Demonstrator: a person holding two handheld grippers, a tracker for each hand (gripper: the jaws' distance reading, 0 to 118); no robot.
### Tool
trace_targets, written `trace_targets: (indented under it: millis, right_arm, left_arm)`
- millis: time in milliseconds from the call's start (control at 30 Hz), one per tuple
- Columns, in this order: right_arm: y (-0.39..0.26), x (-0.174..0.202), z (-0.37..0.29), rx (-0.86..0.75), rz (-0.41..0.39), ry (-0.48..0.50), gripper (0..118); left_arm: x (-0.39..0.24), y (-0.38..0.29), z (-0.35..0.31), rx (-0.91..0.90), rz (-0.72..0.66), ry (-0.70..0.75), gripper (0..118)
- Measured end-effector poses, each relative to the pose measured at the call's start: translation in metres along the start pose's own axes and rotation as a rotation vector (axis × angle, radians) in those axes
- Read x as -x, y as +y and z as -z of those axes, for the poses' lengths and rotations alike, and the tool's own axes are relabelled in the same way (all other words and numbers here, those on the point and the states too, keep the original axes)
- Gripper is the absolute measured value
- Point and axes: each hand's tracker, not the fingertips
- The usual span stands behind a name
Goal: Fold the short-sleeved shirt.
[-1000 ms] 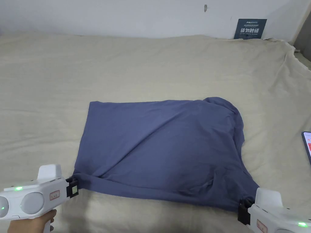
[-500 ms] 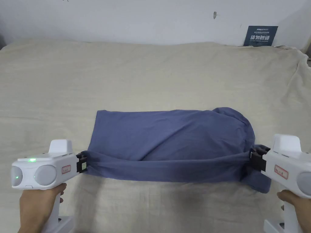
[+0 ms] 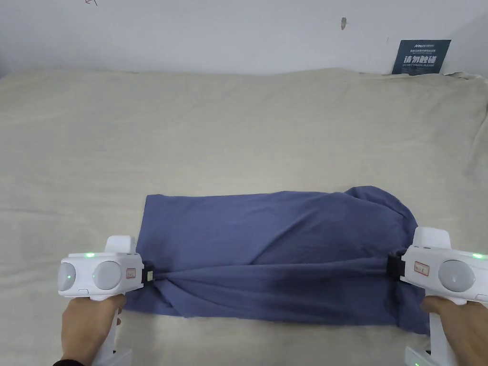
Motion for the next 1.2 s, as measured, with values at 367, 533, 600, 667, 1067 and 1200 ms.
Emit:
trace_targets:
  millis: [367,533,600,667,1067,1200]
  right_arm:
    - [0.0,0.01,-0.025,-0.077,-0.011,-0.022,78]
    - [0.004,0.022,-0.114,-0.308,-0.038,0.014,88]
    - [0.0,0.026,-0.148,-0.396,-0.054,0.024,88]
    - [-0.008,0.029,-0.179,-0.468,-0.065,0.023,88]
    - [-0.076,0.032,-0.258,-0.654,-0.113,-0.051,40]
    - [-0.083,0.026,-0.255,-0.668,-0.124,-0.059,0]
  left_arm:
    - [0.001,0.007,-0.037,-0.032,-0.118,-0.021,71]
    - [-0.001,0.008,-0.109,-0.245,-0.132,-0.039,93]
    - [-0.004,0.004,-0.137,-0.318,-0.119,-0.027,93]
    - [-0.011,-0.004,-0.169,-0.383,-0.11,-0.016,93]
    - [-0.021,-0.091,-0.232,-0.604,-0.054,0.031,33]
    - [-0.022,-0.109,-0.233,-0.625,-0.071,0.017,0]
